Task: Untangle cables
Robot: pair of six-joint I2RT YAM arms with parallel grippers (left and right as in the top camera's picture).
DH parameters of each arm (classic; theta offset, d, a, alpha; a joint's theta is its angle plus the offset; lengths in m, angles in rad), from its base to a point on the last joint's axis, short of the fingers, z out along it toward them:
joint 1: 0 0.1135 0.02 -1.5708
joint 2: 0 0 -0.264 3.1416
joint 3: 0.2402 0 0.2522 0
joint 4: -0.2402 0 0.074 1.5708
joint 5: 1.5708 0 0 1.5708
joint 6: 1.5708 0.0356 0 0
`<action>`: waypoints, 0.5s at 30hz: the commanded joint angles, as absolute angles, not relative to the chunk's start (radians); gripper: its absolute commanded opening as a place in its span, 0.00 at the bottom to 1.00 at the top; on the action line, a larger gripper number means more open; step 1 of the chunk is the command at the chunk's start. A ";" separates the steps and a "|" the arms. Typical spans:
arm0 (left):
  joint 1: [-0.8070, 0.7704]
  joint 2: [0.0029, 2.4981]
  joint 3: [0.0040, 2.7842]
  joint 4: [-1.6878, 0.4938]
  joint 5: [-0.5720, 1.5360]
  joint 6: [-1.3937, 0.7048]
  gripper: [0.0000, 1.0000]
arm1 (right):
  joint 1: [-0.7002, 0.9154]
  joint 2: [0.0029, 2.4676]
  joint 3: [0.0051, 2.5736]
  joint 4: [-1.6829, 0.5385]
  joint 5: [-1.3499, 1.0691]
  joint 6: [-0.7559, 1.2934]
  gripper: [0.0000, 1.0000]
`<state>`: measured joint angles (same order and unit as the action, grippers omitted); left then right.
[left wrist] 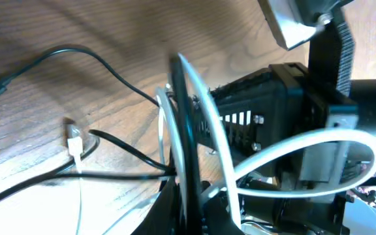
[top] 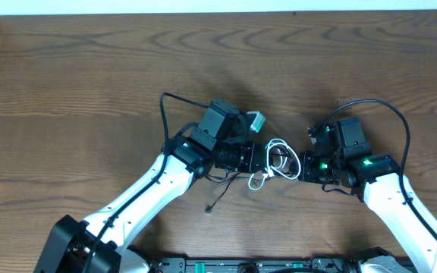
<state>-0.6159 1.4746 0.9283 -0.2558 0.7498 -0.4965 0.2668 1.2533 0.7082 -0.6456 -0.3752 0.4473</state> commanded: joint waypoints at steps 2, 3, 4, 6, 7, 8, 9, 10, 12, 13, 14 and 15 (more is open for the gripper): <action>-0.598 1.457 0.950 -0.254 0.748 -0.479 0.07 | 0.262 1.255 0.705 -0.738 0.022 0.550 0.12; -0.598 1.457 0.950 -0.254 0.747 -0.479 0.07 | 0.262 1.255 0.705 -0.751 0.054 0.553 0.12; -0.598 1.457 0.950 -0.254 0.747 -0.479 0.07 | 0.261 1.255 0.705 -0.774 0.102 0.566 0.11; -0.598 1.457 0.950 -0.254 0.747 -0.479 0.07 | 0.258 1.255 0.705 -0.802 0.178 0.606 0.11; -0.598 1.457 0.950 -0.254 0.747 -0.479 0.07 | 0.255 1.255 0.705 -0.806 0.197 0.610 0.11; -0.598 1.457 0.950 -0.254 0.748 -0.479 0.08 | 0.248 1.255 0.705 -0.808 0.213 0.610 0.11; -0.598 1.457 0.950 -0.254 0.747 -0.479 0.08 | 0.242 1.255 0.705 -0.809 0.222 0.612 0.11; -0.598 1.457 0.950 -0.255 0.747 -0.479 0.07 | 0.233 1.255 0.705 -0.812 0.237 0.625 0.11; -0.598 1.457 0.950 -0.261 0.748 -0.474 0.07 | 0.204 1.255 0.705 -0.822 0.273 0.678 0.12; -0.598 1.457 0.950 -0.264 0.747 -0.469 0.07 | 0.191 1.255 0.705 -0.822 0.279 0.691 0.14; -0.598 1.457 0.950 -0.270 0.747 -0.464 0.07 | 0.171 1.255 0.705 -0.819 0.282 0.696 0.16; -0.598 1.457 0.950 -0.278 0.743 -0.464 0.07 | 0.153 1.255 0.705 -0.816 0.282 0.696 0.20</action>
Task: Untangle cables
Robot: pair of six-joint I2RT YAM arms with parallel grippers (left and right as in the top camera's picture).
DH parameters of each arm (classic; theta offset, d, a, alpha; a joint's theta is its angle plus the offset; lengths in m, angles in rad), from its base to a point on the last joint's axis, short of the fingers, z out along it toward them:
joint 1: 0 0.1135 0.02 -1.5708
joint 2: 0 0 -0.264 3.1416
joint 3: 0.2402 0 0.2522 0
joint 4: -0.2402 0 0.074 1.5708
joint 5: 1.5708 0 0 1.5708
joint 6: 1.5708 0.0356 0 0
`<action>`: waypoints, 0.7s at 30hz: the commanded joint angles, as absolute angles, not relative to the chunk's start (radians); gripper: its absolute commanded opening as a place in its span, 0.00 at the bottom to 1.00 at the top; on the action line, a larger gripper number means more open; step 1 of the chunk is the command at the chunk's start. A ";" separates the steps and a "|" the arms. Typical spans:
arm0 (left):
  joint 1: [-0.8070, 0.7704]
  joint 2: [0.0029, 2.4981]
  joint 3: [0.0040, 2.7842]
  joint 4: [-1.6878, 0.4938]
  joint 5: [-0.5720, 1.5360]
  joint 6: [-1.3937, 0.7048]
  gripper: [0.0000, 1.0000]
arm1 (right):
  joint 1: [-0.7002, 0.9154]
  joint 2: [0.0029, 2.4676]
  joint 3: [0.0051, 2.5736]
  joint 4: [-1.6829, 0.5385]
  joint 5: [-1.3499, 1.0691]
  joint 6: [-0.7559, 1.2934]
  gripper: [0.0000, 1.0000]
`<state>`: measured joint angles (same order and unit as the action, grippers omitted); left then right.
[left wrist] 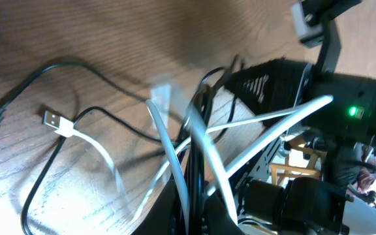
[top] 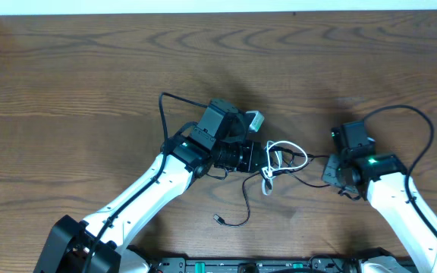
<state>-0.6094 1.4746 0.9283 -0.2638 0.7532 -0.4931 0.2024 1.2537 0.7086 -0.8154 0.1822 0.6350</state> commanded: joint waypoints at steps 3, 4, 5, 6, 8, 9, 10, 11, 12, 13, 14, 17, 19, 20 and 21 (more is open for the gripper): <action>-0.598 1.457 0.950 -0.300 0.724 -0.448 0.07 | 0.096 1.255 0.705 -0.817 0.282 0.704 0.23; -0.598 1.457 0.950 -0.311 0.717 -0.445 0.07 | 0.068 1.255 0.705 -0.817 0.281 0.715 0.25; -0.598 1.457 0.950 -0.313 0.717 -0.445 0.07 | 0.058 1.255 0.705 -0.817 0.281 0.720 0.26; -0.598 1.457 0.950 -0.314 0.717 -0.442 0.07 | 0.027 1.255 0.705 -0.816 0.281 0.726 0.28; -0.598 1.457 0.950 -0.314 0.717 -0.442 0.07 | -0.024 1.255 0.705 -0.817 0.286 0.725 0.28; -0.598 1.457 0.950 -0.314 0.717 -0.442 0.07 | -0.048 1.255 0.705 -0.816 0.289 0.725 0.30; -0.598 1.457 0.950 -0.314 0.717 -0.442 0.07 | -0.073 1.255 0.705 -0.816 0.294 0.725 0.31; -0.598 1.457 0.950 -0.314 0.717 -0.442 0.07 | -0.106 1.255 0.705 -0.815 0.302 0.725 0.33; -0.598 1.457 0.950 -0.314 0.717 -0.442 0.07 | -0.127 1.255 0.705 -0.815 0.306 0.725 0.36; -0.598 1.457 0.950 -0.314 0.717 -0.442 0.07 | -0.150 1.255 0.705 -0.815 0.309 0.725 0.38; -0.598 1.457 0.950 -0.314 0.717 -0.442 0.07 | -0.174 1.255 0.705 -0.815 0.309 0.724 0.40; -0.598 1.457 0.950 -0.314 0.717 -0.442 0.07 | -0.228 1.255 0.705 -0.814 0.309 0.715 0.43; -0.598 1.457 0.950 -0.314 0.717 -0.442 0.08 | -0.277 1.255 0.705 -0.802 0.312 0.709 0.49; -0.598 1.457 0.950 -0.314 0.717 -0.442 0.08 | -0.285 1.255 0.705 -0.801 0.312 0.709 0.50; -0.598 1.457 0.950 -0.314 0.717 -0.442 0.08 | -0.301 1.255 0.705 -0.799 0.312 0.709 0.53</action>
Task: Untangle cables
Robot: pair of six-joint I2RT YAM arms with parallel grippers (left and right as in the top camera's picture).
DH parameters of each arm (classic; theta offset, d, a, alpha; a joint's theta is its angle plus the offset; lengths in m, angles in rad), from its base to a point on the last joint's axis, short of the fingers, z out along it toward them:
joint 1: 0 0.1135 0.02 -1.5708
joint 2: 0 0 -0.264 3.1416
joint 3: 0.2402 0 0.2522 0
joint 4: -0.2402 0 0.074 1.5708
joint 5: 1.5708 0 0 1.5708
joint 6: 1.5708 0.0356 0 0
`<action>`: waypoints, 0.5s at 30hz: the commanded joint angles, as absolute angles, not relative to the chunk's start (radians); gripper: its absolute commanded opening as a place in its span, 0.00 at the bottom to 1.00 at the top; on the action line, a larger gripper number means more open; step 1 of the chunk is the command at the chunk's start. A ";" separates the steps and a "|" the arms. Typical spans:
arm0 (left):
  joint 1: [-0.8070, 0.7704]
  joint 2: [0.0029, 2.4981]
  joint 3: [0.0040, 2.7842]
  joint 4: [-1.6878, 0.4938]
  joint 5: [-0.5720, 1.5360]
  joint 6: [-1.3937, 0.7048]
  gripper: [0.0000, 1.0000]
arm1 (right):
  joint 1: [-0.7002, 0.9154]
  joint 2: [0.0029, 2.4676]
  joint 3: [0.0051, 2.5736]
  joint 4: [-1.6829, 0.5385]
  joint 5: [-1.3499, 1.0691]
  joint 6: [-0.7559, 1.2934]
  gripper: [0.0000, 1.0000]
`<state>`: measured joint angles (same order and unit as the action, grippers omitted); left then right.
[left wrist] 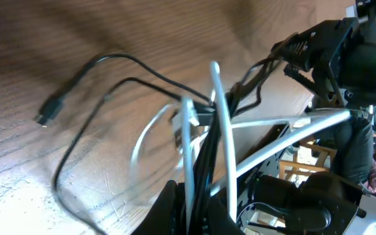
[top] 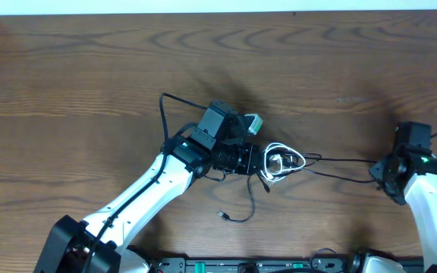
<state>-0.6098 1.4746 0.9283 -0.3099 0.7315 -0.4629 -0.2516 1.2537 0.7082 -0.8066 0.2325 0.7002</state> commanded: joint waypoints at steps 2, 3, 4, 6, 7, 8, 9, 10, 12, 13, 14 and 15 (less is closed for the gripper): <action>-0.598 1.457 0.950 -0.314 0.717 -0.441 0.07 | -0.312 1.255 0.705 -0.797 0.315 0.696 0.54; -0.598 1.457 0.950 -0.314 0.717 -0.441 0.07 | -0.321 1.255 0.705 -0.793 0.334 0.691 0.55; -0.598 1.457 0.950 -0.314 0.717 -0.441 0.07 | -0.328 1.255 0.705 -0.791 0.355 0.691 0.56; -0.598 1.457 0.950 -0.314 0.717 -0.442 0.07 | -0.348 1.255 0.705 -0.780 0.372 0.691 0.59; -0.598 1.457 0.950 -0.315 0.717 -0.442 0.07 | -0.357 1.255 0.705 -0.776 0.371 0.691 0.60; -0.599 1.457 0.950 -0.315 0.717 -0.442 0.07 | -0.370 1.255 0.705 -0.761 0.350 0.684 0.66; -0.599 1.457 0.950 -0.315 0.717 -0.442 0.07 | -0.374 1.255 0.705 -0.746 0.319 0.641 0.67; -0.599 1.457 0.950 -0.314 0.717 -0.442 0.07 | -0.373 1.255 0.705 -0.733 0.292 0.604 0.67; -0.599 1.457 0.950 -0.313 0.717 -0.442 0.07 | -0.373 1.255 0.705 -0.684 0.126 0.457 0.71; -0.599 1.457 0.950 -0.313 0.717 -0.442 0.07 | -0.373 1.255 0.705 -0.659 -0.018 0.342 0.72; -0.598 1.457 0.950 -0.313 0.717 -0.442 0.07 | -0.373 1.255 0.705 -0.640 -0.164 0.233 0.73; -0.599 1.457 0.950 -0.313 0.717 -0.442 0.08 | -0.373 1.255 0.705 -0.627 -0.284 0.155 0.75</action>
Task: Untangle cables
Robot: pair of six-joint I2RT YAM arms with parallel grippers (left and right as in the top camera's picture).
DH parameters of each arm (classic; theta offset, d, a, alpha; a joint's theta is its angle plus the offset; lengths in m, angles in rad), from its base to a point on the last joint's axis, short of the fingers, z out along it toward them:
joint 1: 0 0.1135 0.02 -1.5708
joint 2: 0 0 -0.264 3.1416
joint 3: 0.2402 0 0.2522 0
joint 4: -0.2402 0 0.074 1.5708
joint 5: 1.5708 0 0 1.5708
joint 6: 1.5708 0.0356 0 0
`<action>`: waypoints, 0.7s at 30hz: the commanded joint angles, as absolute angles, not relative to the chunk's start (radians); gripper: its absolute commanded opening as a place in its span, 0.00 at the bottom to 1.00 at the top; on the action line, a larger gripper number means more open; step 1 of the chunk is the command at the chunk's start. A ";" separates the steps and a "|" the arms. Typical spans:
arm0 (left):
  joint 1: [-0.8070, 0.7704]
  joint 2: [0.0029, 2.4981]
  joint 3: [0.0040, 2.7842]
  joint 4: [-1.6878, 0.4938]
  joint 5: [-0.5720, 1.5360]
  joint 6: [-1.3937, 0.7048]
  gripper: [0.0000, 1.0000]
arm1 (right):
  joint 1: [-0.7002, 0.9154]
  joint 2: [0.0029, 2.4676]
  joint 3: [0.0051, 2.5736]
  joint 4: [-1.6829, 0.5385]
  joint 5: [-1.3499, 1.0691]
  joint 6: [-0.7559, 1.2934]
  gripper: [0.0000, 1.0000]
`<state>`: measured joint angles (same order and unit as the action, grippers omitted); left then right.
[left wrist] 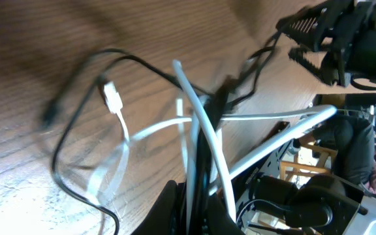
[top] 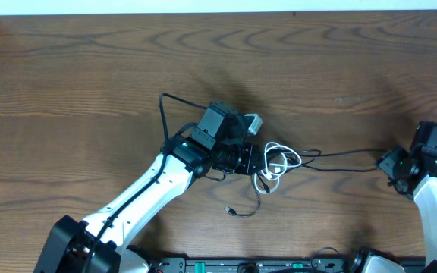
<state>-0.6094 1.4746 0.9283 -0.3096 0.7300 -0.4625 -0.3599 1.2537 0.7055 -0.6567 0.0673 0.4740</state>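
A bundle of white cable (top: 283,161) loops lies at table centre, with black cable (top: 347,168) threaded through it. My left gripper (top: 262,161) is shut on the bundle. In the left wrist view white and black strands are pinched between its fingers (left wrist: 198,199). The white USB plug (left wrist: 111,96) lies on the wood. The black cable runs in a nearly straight line rightward to my right gripper (top: 391,162), which is shut on it near the right edge. The black cable's loose plug end (top: 232,211) curls on the table below the bundle.
The wooden table (top: 89,68) stretches away on all sides. The left arm's own black lead (top: 164,114) arches up behind its wrist. A pale wall edge (top: 203,6) borders the far side. The right arm (top: 431,205) runs along the right edge.
My right gripper sits a little farther right and up, with the black cable drawn out longer. The loose black plug end lies closer under the bundle. The left gripper has stayed put.
At first both grippers met at the tangle in the centre. Then the right gripper stood a short way to the right with black cable trailing from the bundle. Later it was near the right edge, and now farther still, the black line long and almost straight.
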 commanded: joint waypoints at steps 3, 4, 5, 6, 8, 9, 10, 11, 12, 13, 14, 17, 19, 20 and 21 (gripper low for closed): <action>-0.599 1.457 0.950 -0.313 0.717 -0.442 0.08 | -0.372 1.255 0.705 -0.609 -0.524 0.035 0.80; -0.599 1.457 0.950 -0.313 0.717 -0.442 0.08 | -0.372 1.255 0.705 -0.609 -0.536 0.036 0.82; -0.599 1.457 0.950 -0.313 0.717 -0.442 0.07 | -0.372 1.255 0.705 -0.609 -0.543 0.036 0.84; -0.599 1.457 0.950 -0.313 0.717 -0.442 0.08 | -0.372 1.255 0.705 -0.611 -0.552 0.036 0.88; -0.599 1.457 0.950 -0.313 0.717 -0.442 0.07 | -0.370 1.255 0.705 -0.624 -0.605 0.035 0.92; -0.599 1.457 0.950 -0.313 0.718 -0.442 0.07 | -0.368 1.255 0.705 -0.628 -0.655 0.015 0.93; -0.599 1.457 0.950 -0.313 0.720 -0.442 0.07 | -0.363 1.255 0.705 -0.630 -0.701 -0.011 0.92; -0.599 1.457 0.950 -0.308 0.735 -0.440 0.08 | -0.356 1.255 0.705 -0.630 -0.766 -0.049 0.91; -0.599 1.457 0.950 -0.290 0.780 -0.425 0.07 | -0.340 1.255 0.705 -0.633 -0.859 -0.106 0.90; -0.599 1.457 0.950 -0.262 0.835 -0.398 0.07 | -0.329 1.255 0.705 -0.637 -0.893 -0.133 0.90; -0.599 1.457 0.950 -0.248 0.853 -0.396 0.08 | -0.319 1.255 0.705 -0.640 -0.910 -0.152 0.89; -0.599 1.457 0.950 -0.217 0.880 -0.397 0.07 | -0.271 1.255 0.705 -0.638 -0.919 -0.193 0.89; -0.599 1.457 0.950 -0.210 0.895 -0.397 0.07 | -0.236 1.255 0.705 -0.635 -0.919 -0.220 0.87; -0.599 1.457 0.950 -0.207 0.910 -0.397 0.07 | -0.218 1.255 0.705 -0.635 -0.918 -0.232 0.88; -0.599 1.457 0.950 -0.202 0.921 -0.397 0.08 | -0.202 1.255 0.705 -0.635 -0.919 -0.243 0.88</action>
<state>-0.6029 1.4734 0.9283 -0.2142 0.8429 -0.4202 -0.2447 1.2537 0.7055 -0.6350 -0.8516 -0.1535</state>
